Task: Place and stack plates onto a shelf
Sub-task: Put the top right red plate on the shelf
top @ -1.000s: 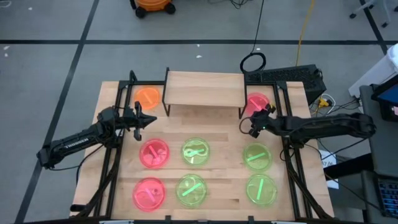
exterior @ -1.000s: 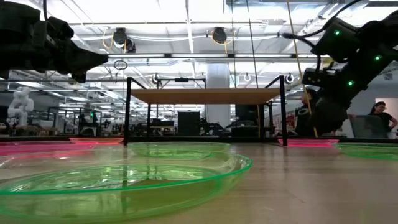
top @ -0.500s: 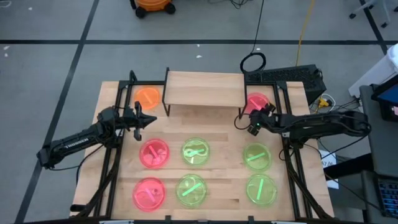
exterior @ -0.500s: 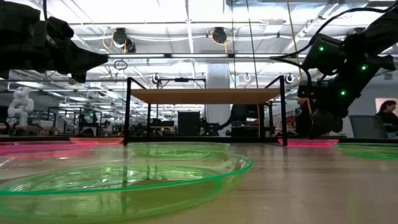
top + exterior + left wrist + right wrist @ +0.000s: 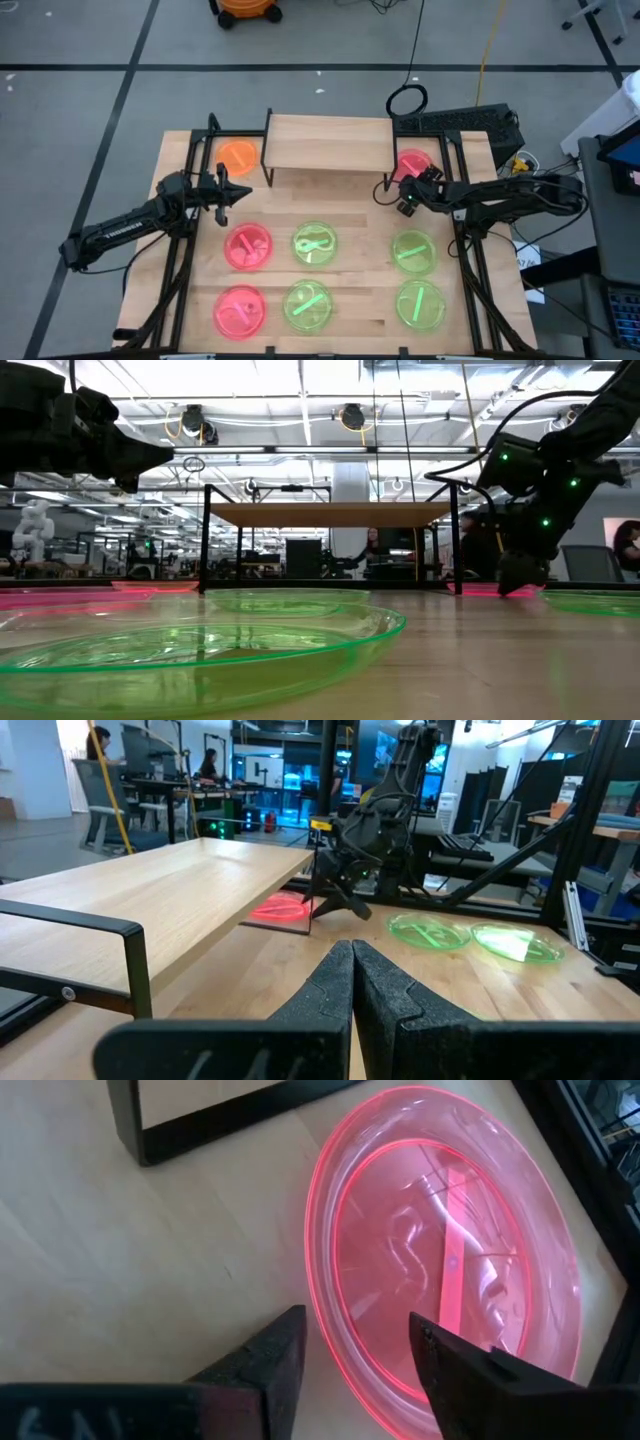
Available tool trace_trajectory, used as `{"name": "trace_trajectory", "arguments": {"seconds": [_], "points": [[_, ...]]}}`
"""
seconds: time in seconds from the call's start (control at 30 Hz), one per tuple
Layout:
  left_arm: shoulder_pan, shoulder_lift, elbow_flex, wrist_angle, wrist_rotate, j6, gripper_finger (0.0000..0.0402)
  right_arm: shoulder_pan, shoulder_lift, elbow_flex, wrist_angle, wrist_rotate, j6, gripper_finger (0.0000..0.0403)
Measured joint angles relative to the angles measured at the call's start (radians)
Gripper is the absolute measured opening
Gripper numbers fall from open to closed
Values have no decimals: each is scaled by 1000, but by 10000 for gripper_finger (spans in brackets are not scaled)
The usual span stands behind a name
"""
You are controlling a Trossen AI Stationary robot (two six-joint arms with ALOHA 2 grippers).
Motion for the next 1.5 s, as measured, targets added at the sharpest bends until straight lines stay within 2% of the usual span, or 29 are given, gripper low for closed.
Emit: {"name": "trace_trajectory", "arguments": {"seconds": [0.43,0.77,1.07,1.33,1.5], "points": [[0,0,0,0,0,0,4,-2,3,-1,-4,2,-4,6],[0,0,0,0,0,0,4,-2,-71,-1,-21,2,24,0],[0,0,0,0,0,0,4,-2,-254,-1,-23,9,94,0],[0,0,0,0,0,0,4,-2,-416,-1,-23,86,116,0],[0,0,0,0,0,0,4,-2,-493,-2,1,89,114,0]]}}
